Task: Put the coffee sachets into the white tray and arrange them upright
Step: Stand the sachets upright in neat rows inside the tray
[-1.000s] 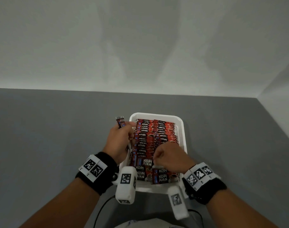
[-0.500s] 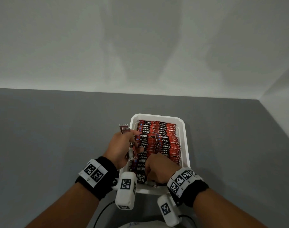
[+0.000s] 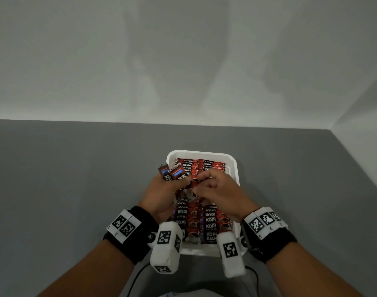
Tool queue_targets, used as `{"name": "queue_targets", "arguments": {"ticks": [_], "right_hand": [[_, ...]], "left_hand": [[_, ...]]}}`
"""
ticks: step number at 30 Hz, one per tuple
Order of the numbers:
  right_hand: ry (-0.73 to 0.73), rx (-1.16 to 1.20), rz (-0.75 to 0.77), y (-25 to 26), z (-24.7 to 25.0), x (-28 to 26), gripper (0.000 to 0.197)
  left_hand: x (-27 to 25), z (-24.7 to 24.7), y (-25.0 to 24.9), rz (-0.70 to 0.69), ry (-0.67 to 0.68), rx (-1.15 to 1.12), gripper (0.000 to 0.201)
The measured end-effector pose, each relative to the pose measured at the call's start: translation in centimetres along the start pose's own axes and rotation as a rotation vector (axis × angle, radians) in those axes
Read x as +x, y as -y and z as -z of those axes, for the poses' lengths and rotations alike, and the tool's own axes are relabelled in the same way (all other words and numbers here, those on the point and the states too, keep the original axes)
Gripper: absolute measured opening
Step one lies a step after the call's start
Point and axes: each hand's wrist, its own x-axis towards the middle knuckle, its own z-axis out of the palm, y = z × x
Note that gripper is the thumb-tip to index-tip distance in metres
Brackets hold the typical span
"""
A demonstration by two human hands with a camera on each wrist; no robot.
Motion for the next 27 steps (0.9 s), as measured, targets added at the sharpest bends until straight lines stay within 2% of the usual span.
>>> {"name": "queue_targets", "arguments": {"ticks": [3,7,10,14,16,18,21,25,27], "right_hand": [[-0.087,-0.036,0.061,0.1,0.4,0.0,0.021],[-0.148,-0.113,0.079,-0.3,2.0,0.1,0.018],[-0.117,-0.157,0.106,0.1,2.0,0.0,0.017],[-0.062,-0.355,0.131,0.0,1.8,0.0,0.02],[0.012,-0.485,0.1,-0.3,2.6,-0.1,0.017],[0.164,-0.645,0.047,-0.8,2.9,-0.6,0.009],[0.336,-0.805,-0.007,-2.2,2.2,-1.3,0.003],[0.422,-0.916,-0.039,-4.0,1.0,-1.4,0.009],[0.433,-0.984,-0.041,-4.8,0.7,-1.2,0.012]], "left_hand": [[-0.3,-0.7,-0.3,-0.028,0.022,0.019,0.026],[0.2,0.1,-0.6,-0.03,-0.088,0.054,0.013],[0.1,0.1,0.0,-0.08,-0.074,0.134,0.015],[-0.6,-0.1,0.3,-0.093,-0.043,0.172,0.026],[-0.6,0.3,0.2,-0.049,-0.06,0.157,0.021],[-0.5,1.0,0.2,0.029,-0.072,0.132,0.017],[-0.3,1.4,0.3,0.088,-0.102,0.131,0.022],[-0.4,1.3,0.5,0.066,-0.107,0.195,0.02],[-0.6,1.2,0.5,0.039,-0.064,0.247,0.023]]}}
